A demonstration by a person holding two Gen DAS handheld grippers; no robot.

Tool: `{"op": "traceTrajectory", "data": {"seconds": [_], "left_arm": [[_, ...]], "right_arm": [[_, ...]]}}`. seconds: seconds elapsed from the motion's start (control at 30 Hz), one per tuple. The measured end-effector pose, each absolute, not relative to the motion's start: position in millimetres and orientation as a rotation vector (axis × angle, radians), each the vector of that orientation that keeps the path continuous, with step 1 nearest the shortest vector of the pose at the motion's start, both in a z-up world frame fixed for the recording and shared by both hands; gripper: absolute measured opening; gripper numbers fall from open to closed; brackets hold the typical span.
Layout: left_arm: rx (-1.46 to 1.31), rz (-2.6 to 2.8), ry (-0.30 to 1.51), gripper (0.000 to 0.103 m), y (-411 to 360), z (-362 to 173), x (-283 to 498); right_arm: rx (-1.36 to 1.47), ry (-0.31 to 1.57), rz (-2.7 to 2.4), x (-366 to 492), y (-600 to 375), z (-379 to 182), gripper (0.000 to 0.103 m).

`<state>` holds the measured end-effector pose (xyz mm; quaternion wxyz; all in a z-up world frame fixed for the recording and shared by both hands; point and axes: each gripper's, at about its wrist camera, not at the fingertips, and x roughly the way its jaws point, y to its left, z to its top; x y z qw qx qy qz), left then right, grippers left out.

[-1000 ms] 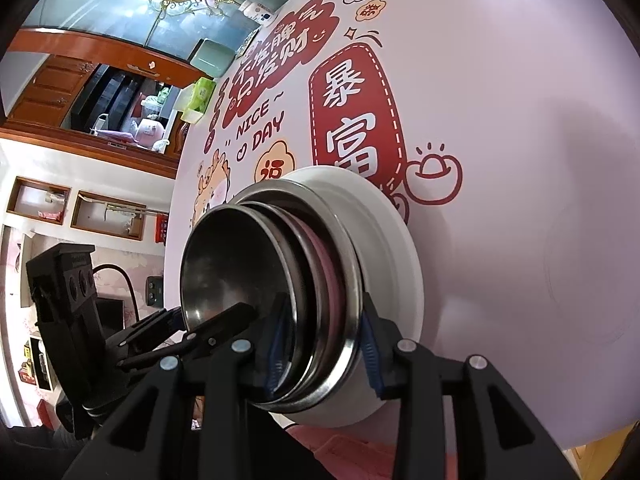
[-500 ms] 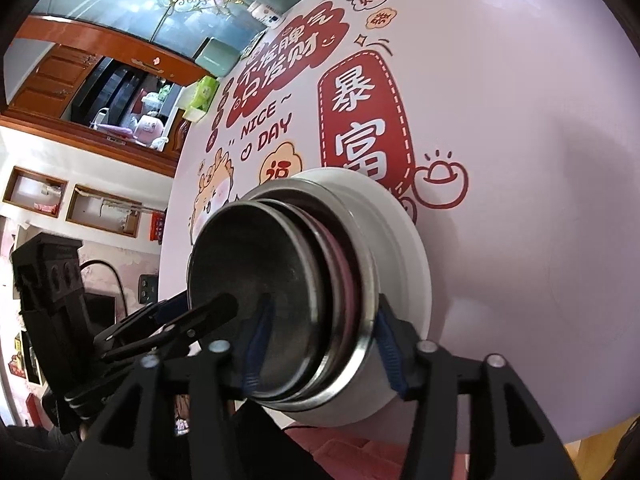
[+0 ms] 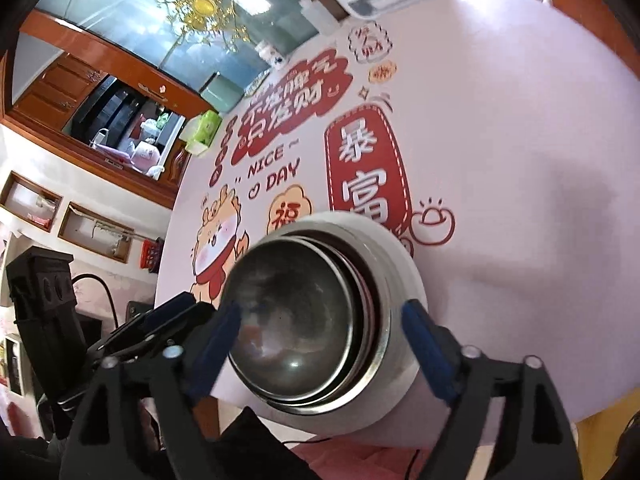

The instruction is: Organize plates and bowls

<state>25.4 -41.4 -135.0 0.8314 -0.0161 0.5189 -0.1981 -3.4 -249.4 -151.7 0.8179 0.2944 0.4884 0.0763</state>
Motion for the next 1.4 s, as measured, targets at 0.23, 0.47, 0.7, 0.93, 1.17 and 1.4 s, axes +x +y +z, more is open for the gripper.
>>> {"op": "traceTrajectory", "data": {"seconds": [0.23, 0.47, 0.7, 0.93, 1.17, 1.4], "left_arm": [[-0.086, -0.378, 1.056, 0.074, -18.1, -112.7, 11.5], [-0.088, -0.315, 0.972, 0.077, 6.0, -82.3, -12.6], [-0.073, -0.293, 0.924, 0.078, 9.7, -62.9, -37.2], [-0.068, -0.181, 0.91, 0.087, -4.7, -46.7, -61.5], [-0.07, -0.114, 0.908, 0.088, -13.9, -37.4, -85.4], [-0.034, -0.082, 0.896, 0.098, -20.7, -26.7, -103.2]], "right_arm": [[0.575, 0.958, 0.09, -25.3, -230.2, -122.0, 0.089], [0.493, 0.901, 0.024, -50.1, -203.6, -93.4, 0.089], [0.349, 0.863, 0.017, -77.9, -176.5, -69.7, 0.094], [0.283, 0.879, 0.09, -98.9, -175.4, -51.3, 0.097], [0.267, 0.92, 0.091, -122.6, -191.8, -43.4, 0.103], [0.293, 0.906, 0.062, -134.4, -206.5, -29.4, 0.103]]}}
